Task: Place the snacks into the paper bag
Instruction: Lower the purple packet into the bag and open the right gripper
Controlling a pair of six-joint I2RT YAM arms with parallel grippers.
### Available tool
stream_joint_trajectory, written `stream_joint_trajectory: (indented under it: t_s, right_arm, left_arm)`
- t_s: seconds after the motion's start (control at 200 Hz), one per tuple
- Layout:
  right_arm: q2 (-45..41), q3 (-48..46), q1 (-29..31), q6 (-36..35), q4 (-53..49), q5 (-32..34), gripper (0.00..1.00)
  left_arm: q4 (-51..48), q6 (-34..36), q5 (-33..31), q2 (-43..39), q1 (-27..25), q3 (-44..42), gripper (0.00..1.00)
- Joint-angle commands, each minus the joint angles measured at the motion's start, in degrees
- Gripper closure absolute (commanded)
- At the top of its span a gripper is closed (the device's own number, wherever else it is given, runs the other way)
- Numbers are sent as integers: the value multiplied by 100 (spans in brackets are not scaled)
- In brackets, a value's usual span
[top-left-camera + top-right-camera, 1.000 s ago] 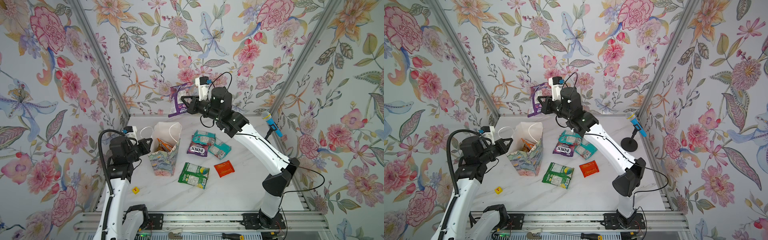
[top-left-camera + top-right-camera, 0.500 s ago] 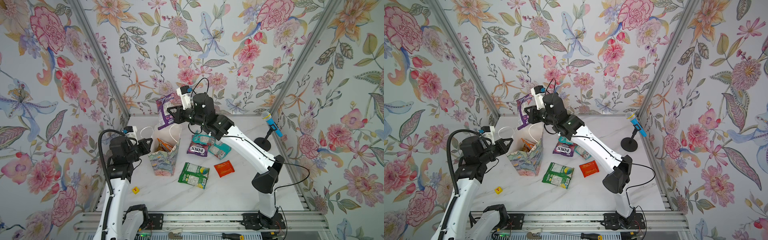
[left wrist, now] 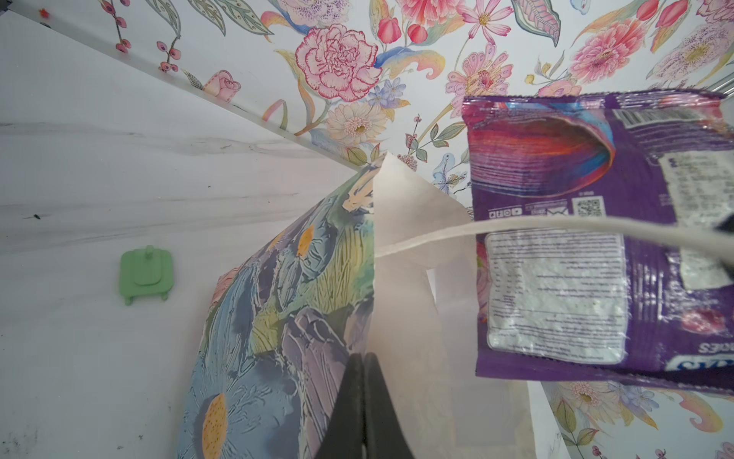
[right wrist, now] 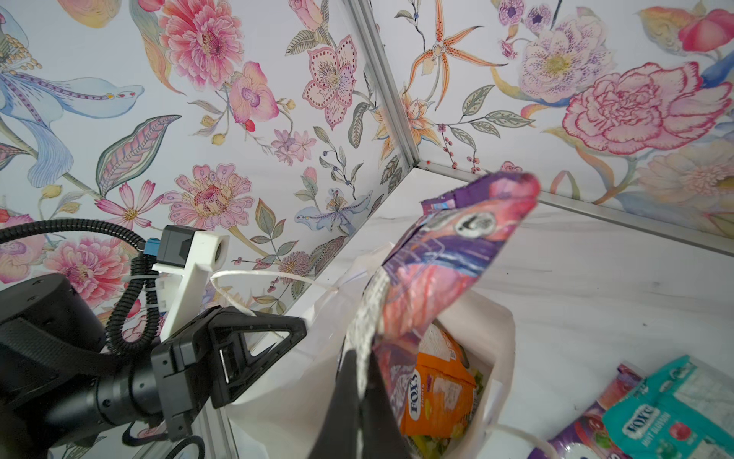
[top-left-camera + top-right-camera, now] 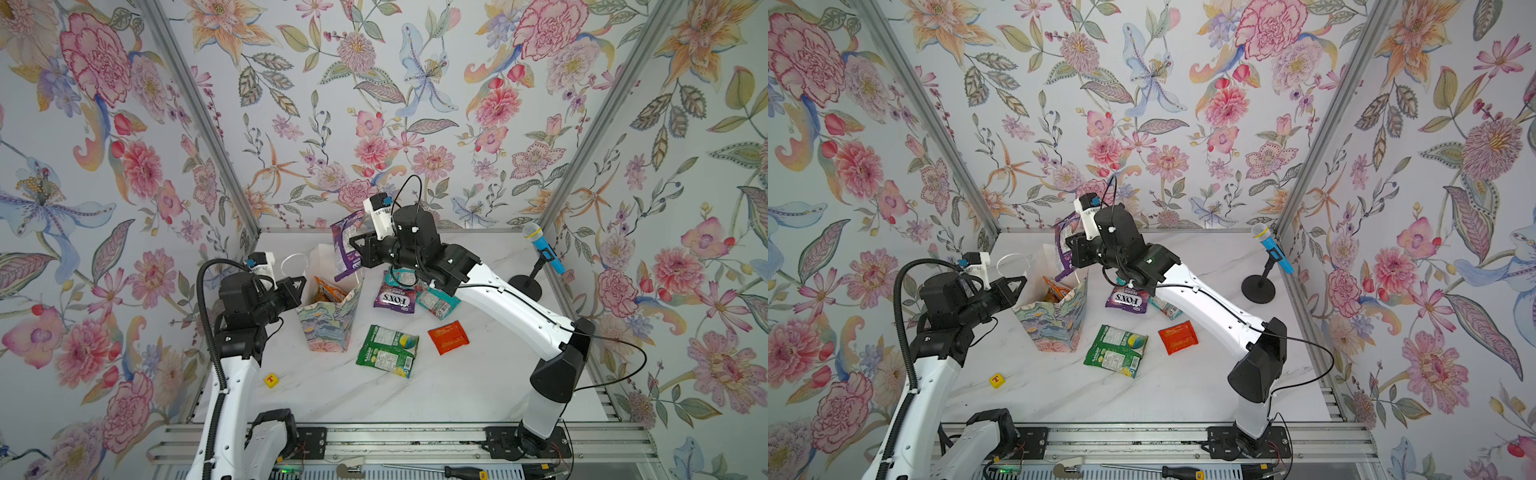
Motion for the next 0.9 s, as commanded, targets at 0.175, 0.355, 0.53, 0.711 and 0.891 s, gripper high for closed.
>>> stream_joint_trajectory:
  t_s: [0.175,0.355,0.53,0.711,0.891]
  right_arm:
    - [-492,-516,142,44,451,105,100]
    - [-519,-682,238,128,531,83,100]
    - [-469,-745,271,264,610,25,100]
    - [-346,-721,304,386,710,-55,100]
    - [-210,-667,308,521,782,-164,100]
  left_arm:
    - [160,5,111,-65,-39,-26,99]
    - [156,4,102,-70,-37,-9,99]
    - [174,-7,111,-69,-35,-13,99]
    - [171,-14,111,-77,-37,-35,99]
    - [175,-13,111,-86,-39,-39,99]
